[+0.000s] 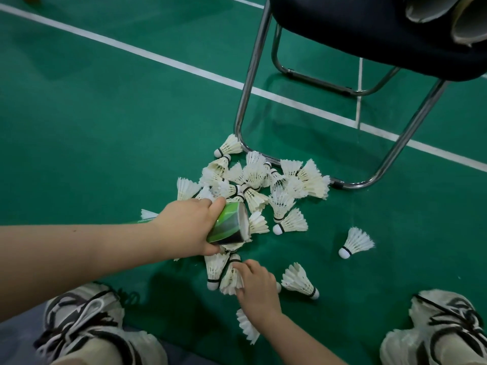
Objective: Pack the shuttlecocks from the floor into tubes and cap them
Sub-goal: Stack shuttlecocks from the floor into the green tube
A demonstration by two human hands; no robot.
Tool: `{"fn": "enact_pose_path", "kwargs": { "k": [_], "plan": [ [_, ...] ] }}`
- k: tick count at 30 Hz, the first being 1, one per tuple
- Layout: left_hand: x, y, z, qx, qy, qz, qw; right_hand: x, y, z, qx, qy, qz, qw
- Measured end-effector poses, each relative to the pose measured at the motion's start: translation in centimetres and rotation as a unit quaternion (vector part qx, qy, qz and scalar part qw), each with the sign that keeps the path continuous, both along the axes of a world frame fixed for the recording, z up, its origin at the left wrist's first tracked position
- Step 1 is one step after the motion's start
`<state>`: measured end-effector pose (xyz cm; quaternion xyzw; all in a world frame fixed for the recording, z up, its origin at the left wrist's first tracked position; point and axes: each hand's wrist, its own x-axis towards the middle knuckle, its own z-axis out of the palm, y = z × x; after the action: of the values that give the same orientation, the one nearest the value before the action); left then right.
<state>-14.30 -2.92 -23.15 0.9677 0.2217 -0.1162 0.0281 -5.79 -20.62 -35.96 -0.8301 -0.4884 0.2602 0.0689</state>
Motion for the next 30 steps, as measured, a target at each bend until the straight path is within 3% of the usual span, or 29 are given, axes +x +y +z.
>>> {"fn": "enact_pose_path", "kwargs": {
  "k": [4, 10, 15, 18, 20, 24, 26, 30],
  "plan": [
    [0.0, 0.2, -0.2, 0.003, 0.000, -0.011, 1.000, 1.0, 0.7, 0.1, 0.096, 0.004, -0.080, 0.992],
    [0.0, 0.6, -0.2, 0.008, 0.006, -0.012, 1.000, 4.4, 2.2, 3.7, 0.168, 0.103, -0.237, 0.951],
    [0.3, 0.6, 0.1, 0.011, 0.016, -0.001, 1.000, 7.8, 3.3, 8.0, 0.345, 0.169, -0.358, 0.851],
    [0.5, 0.3, 0.2, 0.016, 0.020, 0.000, 1.000, 9.0, 4.3, 10.6, 0.420, 0.314, -0.369, 0.767],
    [0.6, 0.2, 0.3, 0.017, 0.021, -0.001, 1.000, 9.4, 4.9, 11.7, 0.382, 0.393, -0.315, 0.774],
    [1.0, -0.3, 0.6, 0.016, 0.013, -0.003, 1.000, 7.8, 5.4, 12.9, 0.274, 0.417, -0.242, 0.832],
    [1.1, -0.6, 0.6, 0.009, 0.003, -0.010, 1.000, 6.5, 5.4, 12.3, 0.253, 0.412, -0.240, 0.842],
    [0.8, -0.8, 0.4, 0.002, 0.000, -0.004, 1.000, 4.6, 5.8, 10.5, 0.263, 0.318, -0.267, 0.871]
  ]
}}
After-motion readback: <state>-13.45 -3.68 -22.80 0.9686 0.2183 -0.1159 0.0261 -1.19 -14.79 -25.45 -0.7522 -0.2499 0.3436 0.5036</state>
